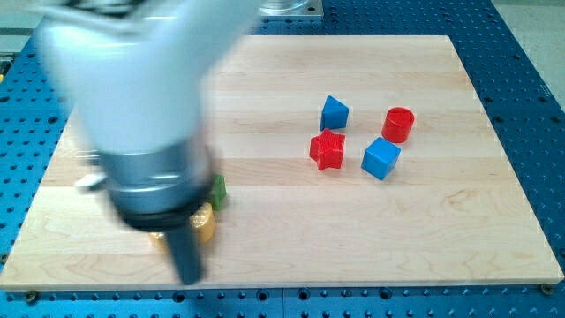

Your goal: Place the green star above the red circle

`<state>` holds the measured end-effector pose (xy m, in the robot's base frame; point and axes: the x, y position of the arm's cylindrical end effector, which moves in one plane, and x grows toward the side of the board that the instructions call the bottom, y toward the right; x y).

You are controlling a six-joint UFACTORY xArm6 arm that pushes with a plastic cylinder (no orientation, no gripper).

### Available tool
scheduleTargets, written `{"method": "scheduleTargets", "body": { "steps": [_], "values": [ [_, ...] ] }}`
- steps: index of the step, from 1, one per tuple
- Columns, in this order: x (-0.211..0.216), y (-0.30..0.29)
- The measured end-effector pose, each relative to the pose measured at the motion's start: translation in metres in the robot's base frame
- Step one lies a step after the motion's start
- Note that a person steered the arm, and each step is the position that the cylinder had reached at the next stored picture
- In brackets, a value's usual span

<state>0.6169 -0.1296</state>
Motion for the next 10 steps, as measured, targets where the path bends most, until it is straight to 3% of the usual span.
{"method": "scheduleTargets", "body": {
  "steps": [1,2,4,8,9,10],
  "values": [
    [-0.019,-0.031],
    [-0.039,-0.019],
    [-0.014,0.037],
    [-0.142,0.036],
    [-0.174,0.064],
    [-0.180,0.100]
  ]
}}
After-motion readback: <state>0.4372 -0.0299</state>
